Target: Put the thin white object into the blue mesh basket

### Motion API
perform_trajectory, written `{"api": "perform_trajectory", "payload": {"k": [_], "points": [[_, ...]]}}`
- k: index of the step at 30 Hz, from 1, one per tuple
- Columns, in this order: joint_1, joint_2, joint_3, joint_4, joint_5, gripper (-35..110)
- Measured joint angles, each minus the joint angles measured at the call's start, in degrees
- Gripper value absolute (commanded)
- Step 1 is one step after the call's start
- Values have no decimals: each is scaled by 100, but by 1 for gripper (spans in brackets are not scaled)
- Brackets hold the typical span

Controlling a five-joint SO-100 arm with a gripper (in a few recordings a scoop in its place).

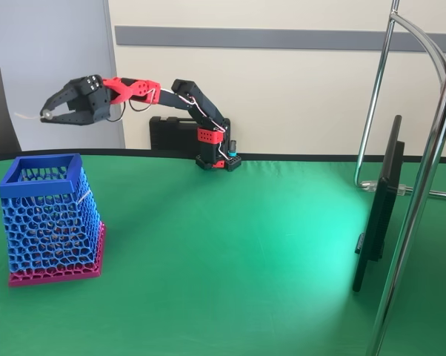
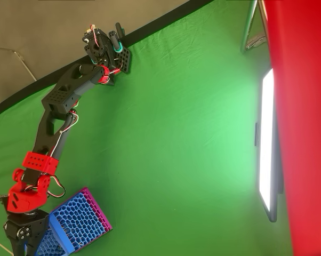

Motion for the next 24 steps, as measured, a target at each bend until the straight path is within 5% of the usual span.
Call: {"api": "perform_trajectory", "payload": {"k": [14,24], "points": [[299,-9,-246,879,2399,11],[185,-9,-53,923,2971,21]]}}
